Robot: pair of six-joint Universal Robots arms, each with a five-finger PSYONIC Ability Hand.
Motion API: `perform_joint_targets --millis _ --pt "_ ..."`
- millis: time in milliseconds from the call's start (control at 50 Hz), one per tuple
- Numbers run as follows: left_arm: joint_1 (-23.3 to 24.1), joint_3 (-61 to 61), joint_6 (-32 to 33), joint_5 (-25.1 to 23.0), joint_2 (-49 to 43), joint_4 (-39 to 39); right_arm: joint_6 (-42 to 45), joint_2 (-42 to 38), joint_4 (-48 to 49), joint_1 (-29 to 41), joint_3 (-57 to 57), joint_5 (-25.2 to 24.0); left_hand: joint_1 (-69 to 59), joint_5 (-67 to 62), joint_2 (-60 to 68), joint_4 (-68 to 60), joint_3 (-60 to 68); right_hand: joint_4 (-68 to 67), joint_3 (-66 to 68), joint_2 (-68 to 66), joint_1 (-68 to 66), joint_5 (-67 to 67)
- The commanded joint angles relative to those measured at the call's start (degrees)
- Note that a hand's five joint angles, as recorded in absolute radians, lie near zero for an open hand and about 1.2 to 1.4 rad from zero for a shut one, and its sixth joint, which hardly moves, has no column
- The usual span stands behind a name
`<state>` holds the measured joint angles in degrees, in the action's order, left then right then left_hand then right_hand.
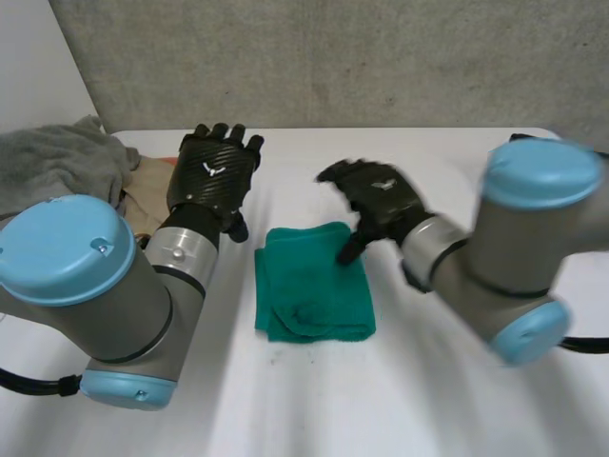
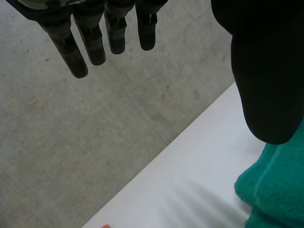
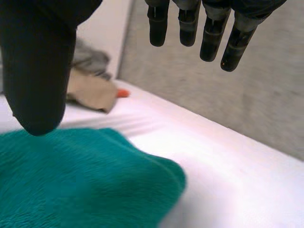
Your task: Fold the laundry.
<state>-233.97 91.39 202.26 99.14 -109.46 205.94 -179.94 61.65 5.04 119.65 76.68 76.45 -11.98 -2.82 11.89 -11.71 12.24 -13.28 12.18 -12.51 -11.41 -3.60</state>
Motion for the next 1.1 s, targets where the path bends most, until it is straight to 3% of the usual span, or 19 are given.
perform_joint_targets --millis 20,80,180,260,340,480,640,800,960,1020,1100 --pt "6.4 -4.4 -5.8 -0.2 -3.8 -3.5 1.3 1.6 -6.5 -5.6 1.4 -2.3 0.8 1.6 -0.7 0.5 -1.0 3.3 -2.2 2.5 1.4 3.6" --pt "9.7 -7.5 -8.9 -0.1 -7.1 -7.1 1.3 -0.8 -7.0 -5.7 0.8 -2.2 0.6 1.4 -0.5 0.3 -0.8 3.3 -2.2 2.5 1.4 3.6" --pt "10.4 -10.9 -10.0 1.1 -12.4 -10.9 0.8 -2.5 -7.1 -5.0 -0.5 -2.1 0.4 1.3 -0.3 0.2 -0.7 3.3 -2.2 2.5 1.4 3.6" --pt "10.4 -11.8 -9.1 6.4 -15.3 -13.2 0.9 -4.0 -7.1 -4.8 -1.5 -2.1 0.4 1.3 -0.3 0.2 -0.7 3.3 -2.2 2.5 1.4 3.6" --pt "10.3 -11.6 -5.6 10.3 -16.4 -13.8 1.0 -6.4 -7.1 -2.8 -3.4 -2.0 0.4 1.3 -0.3 0.2 -0.7 3.3 -2.2 2.5 1.4 3.6" --pt "7.3 -8.6 4.1 10.2 -17.4 -13.9 5.0 -12.9 -9.6 3.1 -8.8 0.8 0.3 1.1 -0.2 0.0 -0.5 3.3 -2.2 2.5 1.4 3.6" --pt "6.9 -8.2 5.9 9.8 -18.4 -13.2 12.6 -18.7 -10.7 4.7 -12.8 5.6 0.8 1.6 -0.7 0.5 -1.0 3.3 -2.2 2.5 1.4 3.6" --pt "7.0 -8.5 5.7 5.2 -14.7 -13.2 15.7 -12.9 -10.6 4.7 -10.9 6.5 0.6 1.4 -0.5 0.3 -0.8 3.3 -2.2 2.5 1.4 3.6" --pt "6.3 -9.2 5.3 -1.9 -5.7 -13.2 15.8 -2.9 -5.5 5.0 0.1 6.4 0.4 1.3 -0.3 0.2 -0.7 3.3 -2.2 2.5 1.4 3.6" --pt "3.8 -9.6 5.3 -5.3 -3.0 -13.5 15.9 -1.2 -3.3 5.2 4.9 6.4 0.3 1.1 -0.2 0.0 -0.5 3.3 -2.2 2.5 1.4 3.6" --pt "1.3 -10.2 3.2 -13.2 -1.3 -14.6 16.9 -0.4 3.7 6.0 12.7 5.8 0.4 1.3 -0.3 0.2 -0.7 3.3 -2.2 2.5 1.4 3.6"
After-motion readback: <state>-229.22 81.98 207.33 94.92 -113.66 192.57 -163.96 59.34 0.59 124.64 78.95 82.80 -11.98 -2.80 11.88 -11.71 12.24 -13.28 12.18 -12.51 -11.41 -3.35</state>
